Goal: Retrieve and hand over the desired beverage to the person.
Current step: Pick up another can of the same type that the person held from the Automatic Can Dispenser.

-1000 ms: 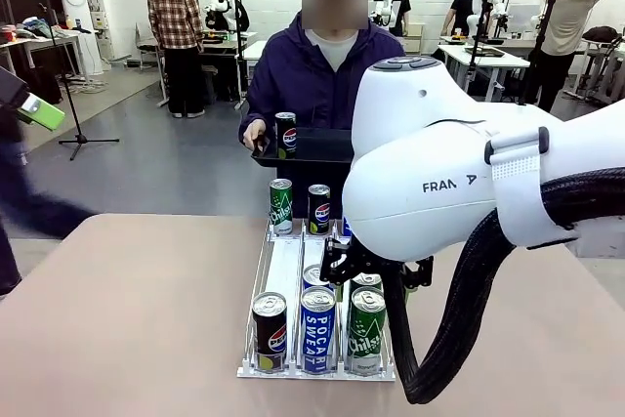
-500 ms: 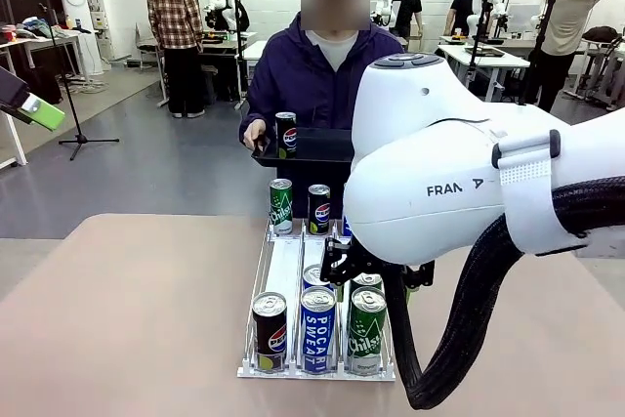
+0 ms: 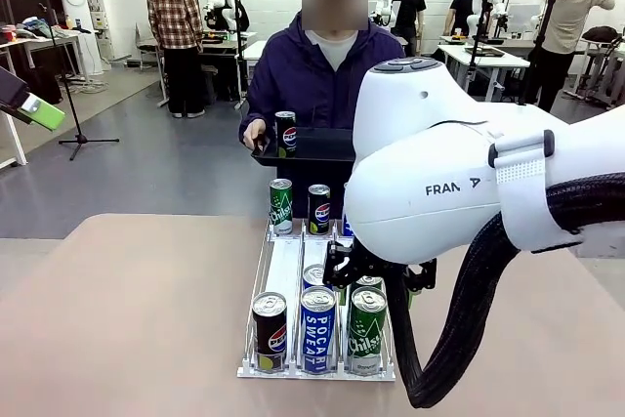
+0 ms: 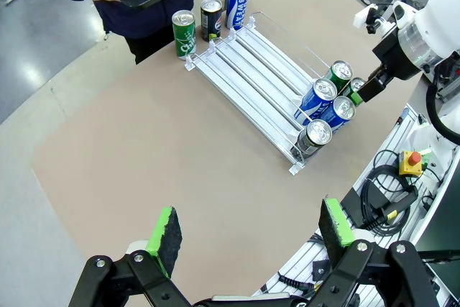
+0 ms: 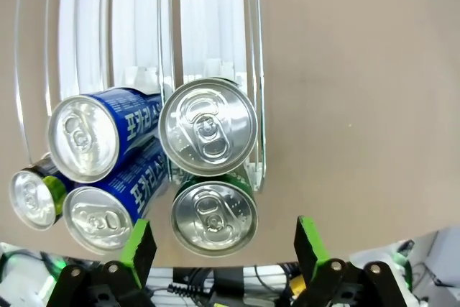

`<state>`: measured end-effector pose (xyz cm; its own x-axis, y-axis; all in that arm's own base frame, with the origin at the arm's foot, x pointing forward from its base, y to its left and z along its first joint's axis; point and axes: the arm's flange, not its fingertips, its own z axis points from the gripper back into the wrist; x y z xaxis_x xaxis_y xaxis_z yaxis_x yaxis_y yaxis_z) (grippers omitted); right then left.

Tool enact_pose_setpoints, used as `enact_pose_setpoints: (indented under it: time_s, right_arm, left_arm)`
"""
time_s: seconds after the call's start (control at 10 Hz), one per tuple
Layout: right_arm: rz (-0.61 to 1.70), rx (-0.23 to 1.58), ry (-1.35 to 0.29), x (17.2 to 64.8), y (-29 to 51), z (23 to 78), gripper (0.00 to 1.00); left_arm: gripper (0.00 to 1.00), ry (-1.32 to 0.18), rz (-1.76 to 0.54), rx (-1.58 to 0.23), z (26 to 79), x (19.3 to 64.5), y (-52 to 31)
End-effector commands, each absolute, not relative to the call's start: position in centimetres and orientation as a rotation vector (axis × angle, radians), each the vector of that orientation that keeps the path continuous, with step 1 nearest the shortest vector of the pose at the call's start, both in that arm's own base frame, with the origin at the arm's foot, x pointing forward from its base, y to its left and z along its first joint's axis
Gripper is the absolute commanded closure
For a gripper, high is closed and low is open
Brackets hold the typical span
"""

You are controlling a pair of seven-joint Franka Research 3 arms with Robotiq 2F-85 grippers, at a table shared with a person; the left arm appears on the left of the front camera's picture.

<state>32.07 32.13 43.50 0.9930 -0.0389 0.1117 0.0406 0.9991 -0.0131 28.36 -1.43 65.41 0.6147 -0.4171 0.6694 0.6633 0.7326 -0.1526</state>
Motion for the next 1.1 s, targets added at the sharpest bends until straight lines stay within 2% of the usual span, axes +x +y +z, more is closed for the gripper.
enact_pose_setpoints:
  time_s: [0.0, 1.0]
  right_arm:
    - [-0.055, -0.004, -0.088, 32.5, 31.4, 42.9, 0.0]
    - [-0.023, 0.003, -0.025, 33.9, 31.7, 41.5, 0.0]
  left_arm:
    - [0.0, -0.644, -0.642, -0.41, 65.4, 28.4, -1.5]
    - [0.0, -0.644, -0.642, -0.41, 65.4, 28.4, -1.5]
